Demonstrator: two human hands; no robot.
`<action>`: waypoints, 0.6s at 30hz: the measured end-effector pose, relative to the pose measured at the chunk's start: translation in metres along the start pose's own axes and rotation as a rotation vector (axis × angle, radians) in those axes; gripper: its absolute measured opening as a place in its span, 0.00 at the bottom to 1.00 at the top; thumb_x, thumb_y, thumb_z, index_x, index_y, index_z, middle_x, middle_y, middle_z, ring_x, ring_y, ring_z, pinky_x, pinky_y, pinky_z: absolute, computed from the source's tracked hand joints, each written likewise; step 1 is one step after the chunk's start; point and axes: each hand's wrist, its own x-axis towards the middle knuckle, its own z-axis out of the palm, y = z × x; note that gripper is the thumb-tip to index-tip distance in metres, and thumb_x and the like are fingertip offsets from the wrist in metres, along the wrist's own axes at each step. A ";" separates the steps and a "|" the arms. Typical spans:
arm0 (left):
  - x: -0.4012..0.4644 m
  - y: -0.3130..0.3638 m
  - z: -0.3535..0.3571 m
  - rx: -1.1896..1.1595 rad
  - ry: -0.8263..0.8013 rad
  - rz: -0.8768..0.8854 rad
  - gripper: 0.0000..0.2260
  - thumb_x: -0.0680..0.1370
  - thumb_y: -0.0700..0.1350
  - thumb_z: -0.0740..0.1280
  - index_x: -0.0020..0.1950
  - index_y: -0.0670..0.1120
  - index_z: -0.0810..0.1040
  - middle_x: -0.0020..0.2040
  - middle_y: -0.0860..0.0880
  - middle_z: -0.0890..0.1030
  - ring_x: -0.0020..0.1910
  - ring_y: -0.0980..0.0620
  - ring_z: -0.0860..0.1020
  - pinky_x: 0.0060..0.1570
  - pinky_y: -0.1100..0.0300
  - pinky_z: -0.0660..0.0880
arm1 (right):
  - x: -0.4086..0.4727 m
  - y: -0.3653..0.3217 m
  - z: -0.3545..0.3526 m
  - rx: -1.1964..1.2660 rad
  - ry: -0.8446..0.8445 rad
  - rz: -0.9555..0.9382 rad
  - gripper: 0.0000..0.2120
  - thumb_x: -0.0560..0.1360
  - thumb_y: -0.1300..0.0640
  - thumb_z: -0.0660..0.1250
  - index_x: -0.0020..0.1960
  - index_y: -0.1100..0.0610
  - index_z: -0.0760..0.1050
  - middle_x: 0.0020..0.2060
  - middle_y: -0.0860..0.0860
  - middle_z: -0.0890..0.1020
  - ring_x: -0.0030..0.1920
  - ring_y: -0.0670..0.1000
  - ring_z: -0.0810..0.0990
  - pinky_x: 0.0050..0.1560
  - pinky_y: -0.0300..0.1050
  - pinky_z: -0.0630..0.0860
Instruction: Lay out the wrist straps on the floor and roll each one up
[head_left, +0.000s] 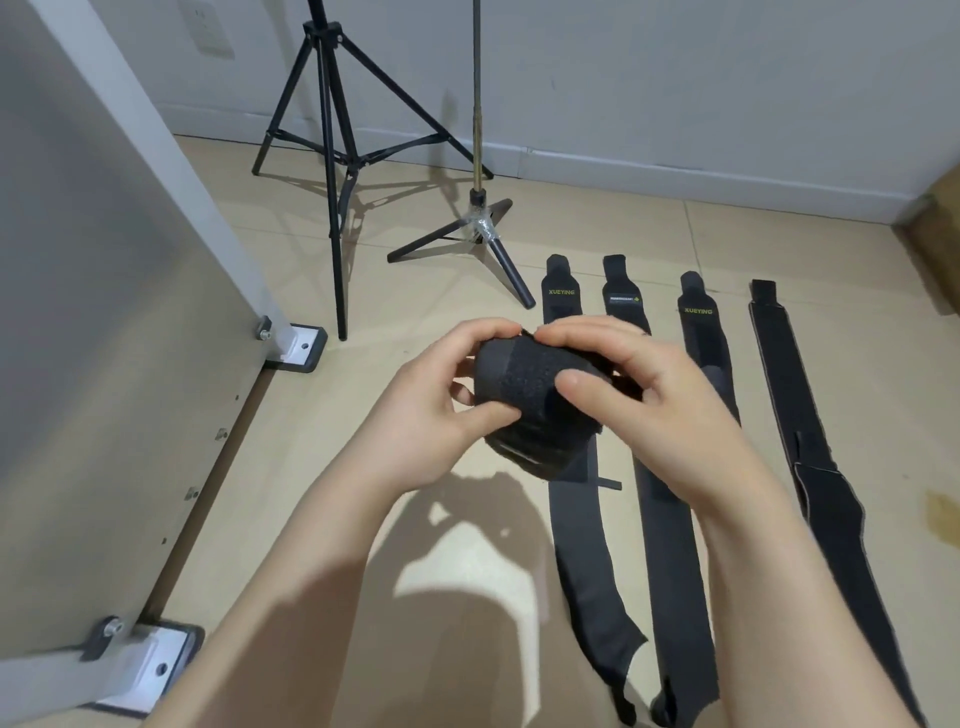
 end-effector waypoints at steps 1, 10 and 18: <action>0.000 0.001 0.001 -0.069 0.004 -0.023 0.25 0.70 0.34 0.72 0.57 0.61 0.71 0.54 0.56 0.77 0.48 0.59 0.76 0.45 0.65 0.73 | 0.000 0.000 -0.002 -0.051 -0.026 -0.013 0.17 0.67 0.50 0.69 0.56 0.46 0.75 0.55 0.40 0.77 0.58 0.38 0.74 0.58 0.33 0.70; 0.000 -0.001 0.001 -0.452 0.007 -0.140 0.27 0.67 0.41 0.72 0.64 0.49 0.71 0.58 0.47 0.79 0.53 0.56 0.80 0.49 0.64 0.76 | 0.004 -0.005 0.007 0.402 0.115 0.298 0.17 0.66 0.52 0.71 0.53 0.55 0.78 0.42 0.49 0.84 0.42 0.47 0.83 0.41 0.42 0.80; -0.003 0.008 0.000 -0.416 0.004 -0.143 0.32 0.68 0.33 0.73 0.65 0.56 0.67 0.57 0.48 0.77 0.49 0.60 0.80 0.48 0.65 0.77 | 0.010 -0.001 0.013 0.601 0.085 0.607 0.23 0.73 0.46 0.67 0.60 0.61 0.75 0.47 0.54 0.85 0.43 0.51 0.84 0.39 0.45 0.80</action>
